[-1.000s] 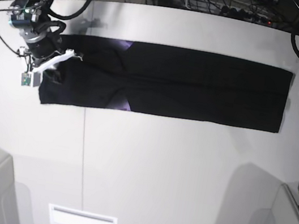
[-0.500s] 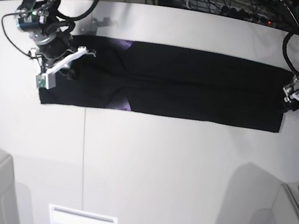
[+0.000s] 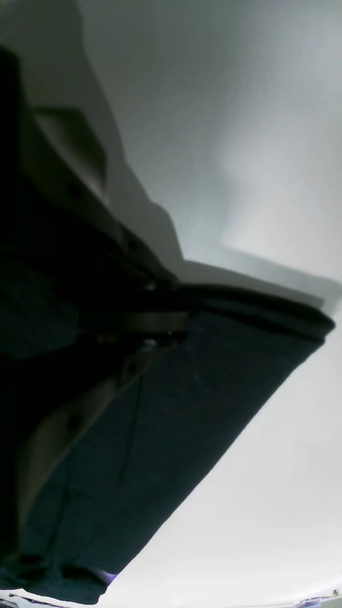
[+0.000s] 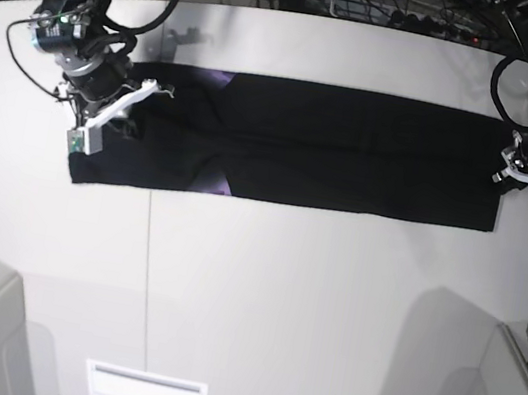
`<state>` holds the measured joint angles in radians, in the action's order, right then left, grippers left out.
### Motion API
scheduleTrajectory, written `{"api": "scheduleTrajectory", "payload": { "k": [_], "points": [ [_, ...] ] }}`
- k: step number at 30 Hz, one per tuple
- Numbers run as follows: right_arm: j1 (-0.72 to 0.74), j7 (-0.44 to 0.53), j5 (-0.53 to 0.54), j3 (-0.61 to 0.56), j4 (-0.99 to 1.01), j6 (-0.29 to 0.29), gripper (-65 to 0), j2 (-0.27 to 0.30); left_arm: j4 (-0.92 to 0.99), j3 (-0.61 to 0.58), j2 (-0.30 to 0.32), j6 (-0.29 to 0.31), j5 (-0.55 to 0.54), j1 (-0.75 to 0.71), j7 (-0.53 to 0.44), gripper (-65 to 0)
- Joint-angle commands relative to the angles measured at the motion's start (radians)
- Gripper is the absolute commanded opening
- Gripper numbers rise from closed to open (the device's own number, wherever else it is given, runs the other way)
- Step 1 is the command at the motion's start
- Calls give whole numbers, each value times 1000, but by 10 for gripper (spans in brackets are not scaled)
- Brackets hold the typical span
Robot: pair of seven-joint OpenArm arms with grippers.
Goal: Fold the T-shirt properly
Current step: 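Grasp the strip end with the left gripper and lift it, then fold the strip end with the left gripper toward the right gripper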
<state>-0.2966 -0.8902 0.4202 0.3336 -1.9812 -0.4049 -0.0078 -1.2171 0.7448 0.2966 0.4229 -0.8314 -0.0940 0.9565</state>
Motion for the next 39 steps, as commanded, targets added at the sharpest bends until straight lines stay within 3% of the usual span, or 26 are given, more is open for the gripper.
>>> {"api": "scheduleTrajectory", "payload": {
  "k": [1,7,12,21,24,32,39],
  "points": [
    [6,21,16,2,-20,-6,-650,4,-7,0,14,-6,40,0,28,-650],
    [6,22,16,2,-22,-6,-650,1,-135,6,37,-3,188,-14,-47,-650],
    [9,22,16,2,-22,-6,-650,1,-369,-1,29,-6,208,-88,-55,-650],
    [21,21,16,2,-22,-6,-650,1,-659,-193,-133,-12,208,-214,-55,-650],
    [24,21,16,3,-22,-6,-650,1,-694,-268,-188,-89,208,-229,-54,-650],
    [24,21,16,3,-22,-6,-650,1,-689,-499,-239,-221,206,-198,-61,-650],
    [24,21,16,3,-22,-6,-650,1,-682,-577,-280,-267,206,-148,-55,-650]
  ]
}}
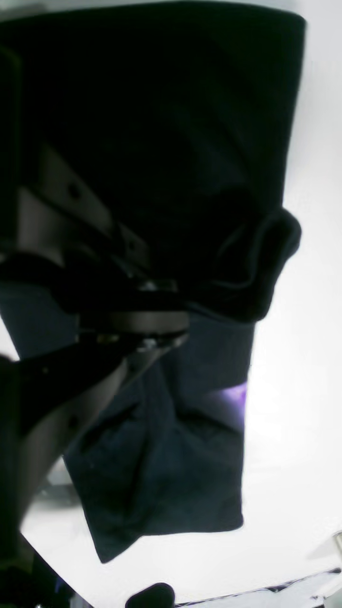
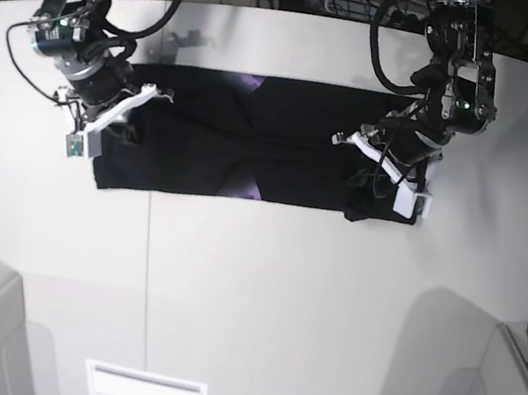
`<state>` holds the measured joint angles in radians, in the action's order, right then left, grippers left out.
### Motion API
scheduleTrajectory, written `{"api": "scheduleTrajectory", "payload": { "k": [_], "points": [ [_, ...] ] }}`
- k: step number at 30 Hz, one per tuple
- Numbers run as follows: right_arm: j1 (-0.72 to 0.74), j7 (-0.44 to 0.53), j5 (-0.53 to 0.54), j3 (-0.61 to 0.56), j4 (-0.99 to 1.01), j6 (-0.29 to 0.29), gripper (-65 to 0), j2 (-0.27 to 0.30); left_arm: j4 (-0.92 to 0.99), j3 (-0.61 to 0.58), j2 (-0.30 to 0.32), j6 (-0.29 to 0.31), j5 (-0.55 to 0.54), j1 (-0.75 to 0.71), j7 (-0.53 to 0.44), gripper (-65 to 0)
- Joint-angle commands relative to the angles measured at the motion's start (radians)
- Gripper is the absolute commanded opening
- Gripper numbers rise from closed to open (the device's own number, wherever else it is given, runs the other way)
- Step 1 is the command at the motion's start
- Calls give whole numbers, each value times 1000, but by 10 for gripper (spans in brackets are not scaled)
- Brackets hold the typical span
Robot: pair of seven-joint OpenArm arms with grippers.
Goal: Fold the T-shirt properly
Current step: 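Fold the strip end with the left gripper toward the right gripper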
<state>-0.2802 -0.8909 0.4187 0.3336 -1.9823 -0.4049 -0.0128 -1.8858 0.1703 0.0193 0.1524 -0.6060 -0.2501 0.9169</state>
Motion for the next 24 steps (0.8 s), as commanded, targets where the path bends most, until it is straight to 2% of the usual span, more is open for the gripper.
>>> {"api": "scheduleTrajectory", "payload": {
  "k": [1,4,18,24],
  "points": [
    [8,22,18,3,-21,-6,-650,6,-5,-7,-3,0,-22,13,-15,-650],
    [8,22,18,6,-21,-6,-650,6,21,-28,-5,-18,-25,15,-22,-650],
    [9,22,18,6,-21,-6,-650,6,48,-38,-6,-18,-27,15,-22,-650],
    [9,22,18,5,-21,-6,-650,6,50,-36,-32,-18,-27,28,-17,-650]
  ]
}}
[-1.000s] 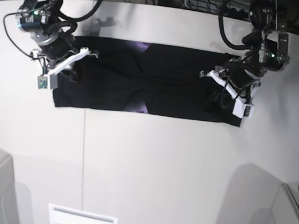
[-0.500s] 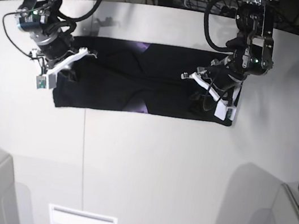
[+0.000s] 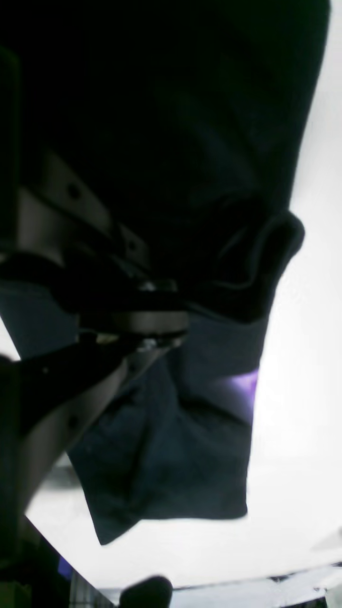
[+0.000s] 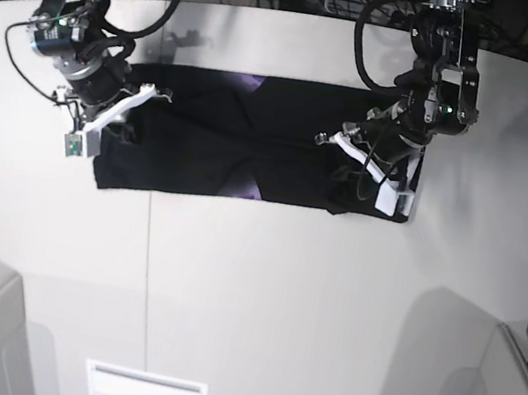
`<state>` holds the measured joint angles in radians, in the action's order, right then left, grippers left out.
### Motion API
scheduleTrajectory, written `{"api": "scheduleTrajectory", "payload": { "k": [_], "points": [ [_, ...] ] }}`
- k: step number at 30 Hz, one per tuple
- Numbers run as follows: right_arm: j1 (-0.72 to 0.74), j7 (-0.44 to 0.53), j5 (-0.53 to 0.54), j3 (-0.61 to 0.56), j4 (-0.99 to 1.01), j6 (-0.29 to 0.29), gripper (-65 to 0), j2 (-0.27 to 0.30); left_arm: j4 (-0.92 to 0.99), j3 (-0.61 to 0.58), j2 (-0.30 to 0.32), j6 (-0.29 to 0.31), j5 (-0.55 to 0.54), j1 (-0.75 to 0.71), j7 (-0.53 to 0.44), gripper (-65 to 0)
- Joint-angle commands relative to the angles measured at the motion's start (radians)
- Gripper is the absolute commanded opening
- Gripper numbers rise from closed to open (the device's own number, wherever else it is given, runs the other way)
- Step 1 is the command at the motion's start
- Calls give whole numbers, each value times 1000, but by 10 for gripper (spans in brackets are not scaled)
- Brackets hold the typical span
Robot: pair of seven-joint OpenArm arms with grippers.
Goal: Fold the T-shirt properly
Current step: 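Fold the strip end with the left gripper toward the right gripper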
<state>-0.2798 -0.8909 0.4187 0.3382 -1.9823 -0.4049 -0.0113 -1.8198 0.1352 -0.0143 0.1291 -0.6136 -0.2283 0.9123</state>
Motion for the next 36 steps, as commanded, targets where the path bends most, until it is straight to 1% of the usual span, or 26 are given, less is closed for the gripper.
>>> {"api": "scheduleTrajectory", "payload": {
  "k": [1,29,30,32,33,36],
  "points": [
    [9,22,18,0,-21,-6,-650,4,-16,-1,0,5,-19,8,-12,-650],
    [9,22,18,0,-21,-6,-650,4,-14,-6,0,5,-21,25,-11,-650],
    [9,22,18,0,-21,-6,-650,4,-14,-6,0,5,-21,25,-11,-635],
    [9,22,18,0,-21,-6,-650,4,-14,-9,0,5,-21,25,-11,-533],
    [9,22,18,0,-21,-6,-650,4,-14,-21,0,5,-21,25,-11,-495],
    [11,22,18,0,-21,-6,-650,4,-14,-93,7,5,-19,30,-11,-416]
  ]
}}
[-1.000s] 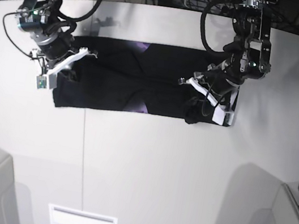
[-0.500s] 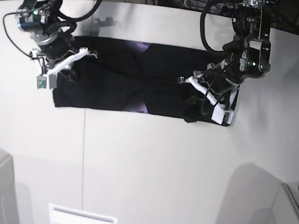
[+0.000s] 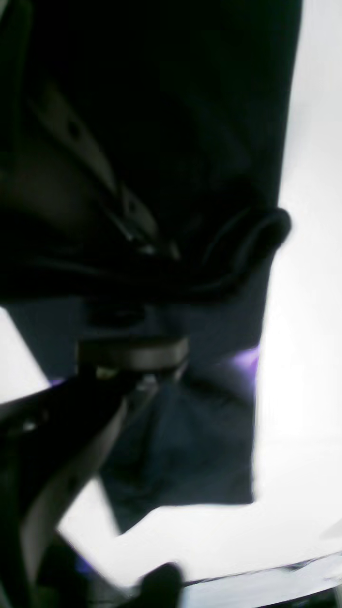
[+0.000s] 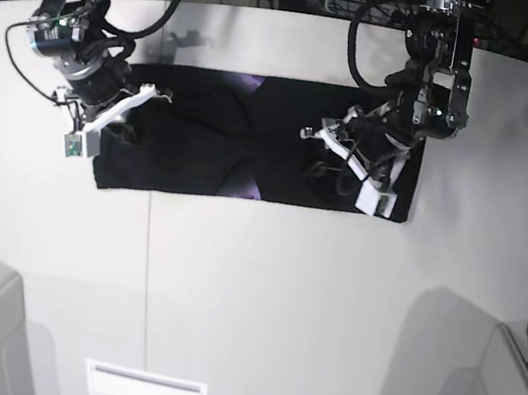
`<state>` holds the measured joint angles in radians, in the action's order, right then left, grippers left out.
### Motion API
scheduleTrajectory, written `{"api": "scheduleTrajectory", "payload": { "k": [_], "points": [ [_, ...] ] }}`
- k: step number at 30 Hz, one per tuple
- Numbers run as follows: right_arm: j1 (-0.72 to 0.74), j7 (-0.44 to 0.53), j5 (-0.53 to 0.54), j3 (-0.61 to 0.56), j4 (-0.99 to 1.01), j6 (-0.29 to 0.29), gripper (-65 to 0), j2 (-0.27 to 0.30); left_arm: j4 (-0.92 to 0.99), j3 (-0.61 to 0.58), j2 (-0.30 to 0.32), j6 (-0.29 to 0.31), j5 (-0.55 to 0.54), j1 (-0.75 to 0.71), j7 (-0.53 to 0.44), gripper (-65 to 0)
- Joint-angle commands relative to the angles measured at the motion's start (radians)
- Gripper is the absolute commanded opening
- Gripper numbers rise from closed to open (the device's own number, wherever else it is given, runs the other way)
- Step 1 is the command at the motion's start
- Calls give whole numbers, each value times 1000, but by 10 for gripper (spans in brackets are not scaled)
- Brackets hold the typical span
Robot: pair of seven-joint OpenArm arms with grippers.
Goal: Fold the T-shirt properly
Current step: 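Fold the strip end with the left gripper toward the right gripper, then release the strip and move the left gripper to the strip's other end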
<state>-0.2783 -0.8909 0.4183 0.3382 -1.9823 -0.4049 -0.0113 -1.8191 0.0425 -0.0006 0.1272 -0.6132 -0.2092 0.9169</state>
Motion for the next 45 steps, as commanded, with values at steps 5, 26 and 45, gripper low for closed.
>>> {"api": "scheduleTrajectory", "payload": {
  "k": [5,26,45],
  "points": [
    [9,22,18,0,-21,-6,-650,4,0,-109,-6,7,-18,46,-15,-375],
    [305,-343,159,309,266,-6,-204,66,-38,629,270,52,-235,-220,-22,-650],
    [343,-316,159,301,558,-7,-225,95,103,722,270,207,-147,-224,-23,-650]
  ]
}}
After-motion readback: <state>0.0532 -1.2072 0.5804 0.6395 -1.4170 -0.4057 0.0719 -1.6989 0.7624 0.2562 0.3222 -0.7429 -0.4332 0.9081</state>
